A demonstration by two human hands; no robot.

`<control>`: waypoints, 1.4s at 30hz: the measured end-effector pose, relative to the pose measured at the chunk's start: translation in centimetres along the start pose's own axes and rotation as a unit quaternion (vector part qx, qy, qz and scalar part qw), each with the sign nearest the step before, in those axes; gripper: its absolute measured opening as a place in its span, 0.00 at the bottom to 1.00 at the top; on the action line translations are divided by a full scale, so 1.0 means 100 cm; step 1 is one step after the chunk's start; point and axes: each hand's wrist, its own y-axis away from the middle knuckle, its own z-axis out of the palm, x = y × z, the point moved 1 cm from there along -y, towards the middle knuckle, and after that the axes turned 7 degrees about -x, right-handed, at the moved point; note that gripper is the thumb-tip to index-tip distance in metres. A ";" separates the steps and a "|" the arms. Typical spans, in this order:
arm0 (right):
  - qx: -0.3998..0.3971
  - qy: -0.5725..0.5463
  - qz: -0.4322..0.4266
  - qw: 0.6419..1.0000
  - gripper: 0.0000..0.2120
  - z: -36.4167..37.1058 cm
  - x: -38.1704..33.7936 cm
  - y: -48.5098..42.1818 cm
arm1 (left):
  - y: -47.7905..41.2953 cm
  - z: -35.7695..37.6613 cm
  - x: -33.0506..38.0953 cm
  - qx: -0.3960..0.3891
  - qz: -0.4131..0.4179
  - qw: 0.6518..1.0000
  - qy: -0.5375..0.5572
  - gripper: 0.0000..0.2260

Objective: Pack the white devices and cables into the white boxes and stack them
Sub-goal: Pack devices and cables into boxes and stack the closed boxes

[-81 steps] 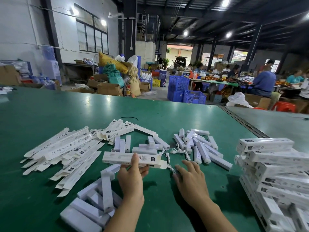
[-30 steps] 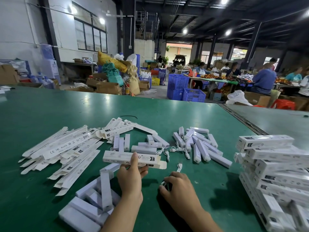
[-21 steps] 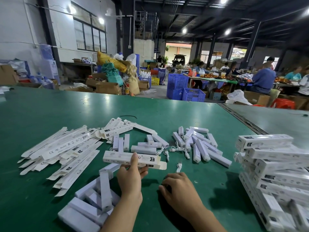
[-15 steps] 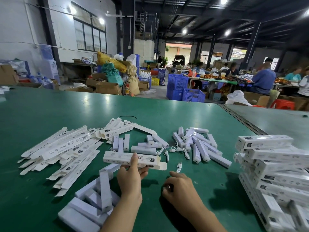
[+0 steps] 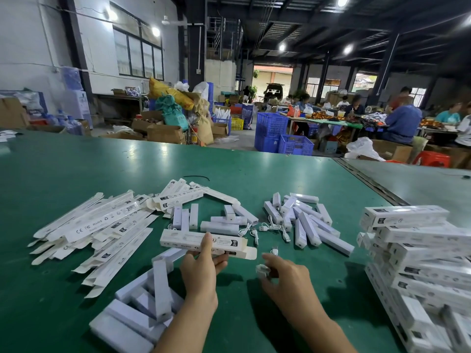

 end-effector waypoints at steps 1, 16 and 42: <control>0.032 -0.056 0.012 0.998 0.17 -0.003 -0.001 0.001 | 0.000 0.000 0.000 -0.004 -0.001 1.000 -0.003 0.07; 0.021 -0.318 0.109 0.941 0.28 -0.015 0.011 -0.003 | 0.016 0.014 -0.004 -0.118 0.004 0.988 -0.098 0.09; 0.009 -0.497 0.116 0.860 0.17 -0.011 0.004 0.001 | 0.015 0.011 -0.005 -0.119 -0.012 0.989 -0.085 0.11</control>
